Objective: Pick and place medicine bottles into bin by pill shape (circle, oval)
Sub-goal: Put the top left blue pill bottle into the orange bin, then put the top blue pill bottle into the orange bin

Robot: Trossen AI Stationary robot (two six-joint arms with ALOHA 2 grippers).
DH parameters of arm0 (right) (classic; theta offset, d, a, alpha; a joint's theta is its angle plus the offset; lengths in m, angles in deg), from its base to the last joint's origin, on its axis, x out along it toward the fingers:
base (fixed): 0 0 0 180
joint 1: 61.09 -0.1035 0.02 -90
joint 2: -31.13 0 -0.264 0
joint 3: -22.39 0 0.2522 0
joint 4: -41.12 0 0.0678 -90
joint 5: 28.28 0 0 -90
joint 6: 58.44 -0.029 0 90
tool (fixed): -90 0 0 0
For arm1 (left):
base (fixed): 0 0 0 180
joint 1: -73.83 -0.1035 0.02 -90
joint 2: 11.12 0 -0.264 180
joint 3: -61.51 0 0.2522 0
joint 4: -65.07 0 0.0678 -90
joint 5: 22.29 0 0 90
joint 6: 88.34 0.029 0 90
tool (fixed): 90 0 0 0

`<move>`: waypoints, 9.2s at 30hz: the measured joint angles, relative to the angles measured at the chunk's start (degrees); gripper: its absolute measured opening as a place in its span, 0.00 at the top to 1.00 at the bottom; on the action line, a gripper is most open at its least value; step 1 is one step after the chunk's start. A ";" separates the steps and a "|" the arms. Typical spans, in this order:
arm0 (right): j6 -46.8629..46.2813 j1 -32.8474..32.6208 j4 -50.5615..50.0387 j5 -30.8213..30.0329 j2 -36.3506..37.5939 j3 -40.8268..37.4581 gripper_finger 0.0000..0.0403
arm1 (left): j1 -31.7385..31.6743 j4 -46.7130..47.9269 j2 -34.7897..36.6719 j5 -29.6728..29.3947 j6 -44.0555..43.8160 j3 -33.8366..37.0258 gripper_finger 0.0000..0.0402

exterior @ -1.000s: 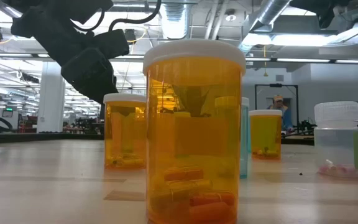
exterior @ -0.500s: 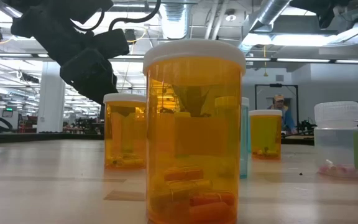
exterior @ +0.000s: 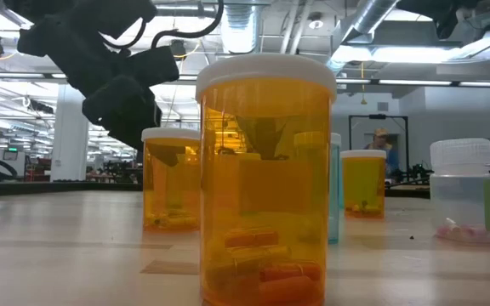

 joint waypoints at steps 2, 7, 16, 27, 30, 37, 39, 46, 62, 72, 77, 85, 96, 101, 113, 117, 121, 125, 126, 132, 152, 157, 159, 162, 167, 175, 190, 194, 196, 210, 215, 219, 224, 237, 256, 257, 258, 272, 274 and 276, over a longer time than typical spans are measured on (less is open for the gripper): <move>0.00 0.01 0.06 0.00 0.02 0.00 0.57 | -0.01 0.28 0.00 -0.41 0.02 0.00 0.49; 0.00 -0.01 0.01 0.00 0.02 0.00 0.57 | -0.02 0.10 0.00 -0.47 -0.11 0.00 0.49; 0.00 0.01 -0.10 -0.02 0.02 0.00 0.57 | -0.02 -0.13 0.00 -0.45 -1.10 0.00 0.58; 0.00 0.01 -0.20 0.00 0.01 0.00 0.57 | -0.02 -0.28 0.00 0.58 -1.83 0.00 0.71; -0.02 0.01 -0.22 -0.01 0.01 0.00 0.57 | -0.02 -0.44 0.00 0.76 -2.45 0.00 0.71; 0.00 -0.02 -0.32 0.00 0.00 0.00 0.57 | 0.00 -0.40 1.56 1.71 -5.88 -0.74 0.71; -0.01 0.01 -0.42 -0.02 0.01 0.00 0.57 | -0.02 1.30 2.43 2.08 -5.98 -2.17 0.71; 0.00 -0.02 -0.51 0.00 0.02 0.00 0.57 | -0.09 13.90 5.15 1.63 -5.48 -11.42 0.71; 0.04 0.01 -0.90 0.00 0.00 0.00 0.57 | -14.74 20.34 5.18 0.64 7.98 -21.73 0.71; 0.02 -0.01 -1.21 0.00 0.01 0.00 0.57 | -24.23 13.56 0.29 5.50 15.05 -20.02 0.72; 0.02 -0.02 -1.44 -0.02 0.01 0.00 0.57 | -25.14 9.96 -5.03 6.63 16.67 -20.02 0.72; 0.00 -0.02 -1.58 -0.02 0.00 0.00 0.57 | -25.22 7.93 -10.36 5.73 16.30 -20.02 0.72; 0.02 -0.02 -2.00 -0.01 0.01 0.00 0.57 | -25.88 5.76 -11.02 4.93 14.95 -18.09 0.72; 0.00 -0.02 -1.99 -0.01 0.00 0.00 0.57 | -25.90 3.39 -11.61 4.54 14.80 -16.57 0.72; 0.00 -0.02 -2.00 0.00 0.02 0.00 0.57 | -25.90 0.53 -12.00 5.28 15.07 -15.50 0.72; 0.01 -0.01 -2.15 0.00 0.00 0.00 0.57 | -25.95 0.62 -12.00 5.17 15.48 -15.50 0.72; 0.02 0.01 -2.26 0.00 0.02 0.00 0.57 | -26.36 0.62 -12.00 5.52 15.49 -15.50 0.72; 0.02 -0.01 -2.29 0.00 0.01 0.00 0.57 | -26.98 0.72 -12.00 7.04 15.44 -15.50 0.72; 0.02 0.00 -2.30 0.00 0.01 0.00 0.57 | -27.06 0.77 -12.00 7.07 15.44 -15.50 0.72; 0.04 -0.01 -2.34 0.00 0.00 0.00 0.57 | -27.02 0.84 -12.88 7.07 15.34 -15.54 0.72; 0.04 -0.02 -2.39 0.00 0.02 0.00 0.57 | -26.93 0.33 -13.92 6.09 14.66 -16.02 0.67; 0.04 -0.02 -2.39 0.00 0.02 0.00 0.57 | -26.67 0.33 -13.92 5.54 14.46 -16.02 0.57; 0.04 -0.02 -2.39 0.00 0.02 0.00 0.57 | -26.49 0.33 -13.92 5.54 14.46 -16.02 0.53; 0.04 -0.02 -2.39 0.00 0.02 0.00 0.57 | -26.08 0.39 -13.76 5.52 14.46 -16.02 0.49; 0.04 0.01 -2.37 0.00 0.02 0.00 0.57 | -25.43 0.95 -12.23 4.95 14.42 -16.07 0.46; 0.04 0.00 -2.37 0.00 0.02 0.00 0.57 | -25.28 3.00 -5.13 3.88 13.94 -16.09 0.46; 0.02 0.00 -3.28 0.00 0.02 0.00 0.57 | -13.47 3.43 6.07 21.96 15.29 -16.17 0.47; 0.00 0.01 -3.53 0.00 0.00 0.00 0.57 | -9.83 1.19 1.60 20.97 17.08 -16.15 0.47; -0.01 0.01 -3.53 0.00 0.00 0.00 0.57 | -8.90 -1.26 -0.78 20.95 16.88 -16.13 0.47; -0.05 -0.01 -4.16 0.01 0.00 0.00 0.57 | -2.78 -11.84 -10.38 19.57 13.28 -16.17 0.47; 0.00 0.00 -6.02 0.02 0.00 0.00 0.57 | -0.41 -10.94 -12.25 18.34 11.48 -16.09 0.47; -0.04 -0.02 -6.40 0.02 0.00 0.00 0.57 | 0.93 -10.39 -14.35 15.68 12.12 -15.91 0.47; -0.13 0.00 -6.30 0.02 0.02 0.00 0.57 | 1.01 -10.72 -15.23 8.54 12.74 -16.05 0.47; -0.57 0.00 -6.66 0.02 0.01 0.00 0.57 | -0.22 -9.85 -16.80 10.11 10.09 -16.18 0.47; -0.42 0.01 -6.67 0.02 0.00 0.00 0.57 | -0.26 -8.87 -17.38 11.15 9.80 -16.09 0.65; -0.42 -0.02 -6.67 0.02 0.02 0.00 0.57 | -0.26 -8.87 -17.38 11.14 9.84 -16.09 0.66; -0.42 -0.02 -6.67 0.02 0.02 0.00 0.57 | -0.26 -8.87 -17.38 11.16 9.84 -16.09 0.67; -0.53 -0.02 -6.70 0.02 0.00 0.00 0.57 | -0.26 -11.19 -14.03 10.10 3.44 -16.04 0.70; -0.57 -0.01 -6.68 0.02 0.02 0.00 0.57 | -0.27 -10.65 -11.52 9.26 2.31 -16.04 0.70; -0.57 0.01 -6.70 0.02 0.00 0.00 0.57 | -0.51 -9.65 -8.25 7.87 1.45 -16.04 0.70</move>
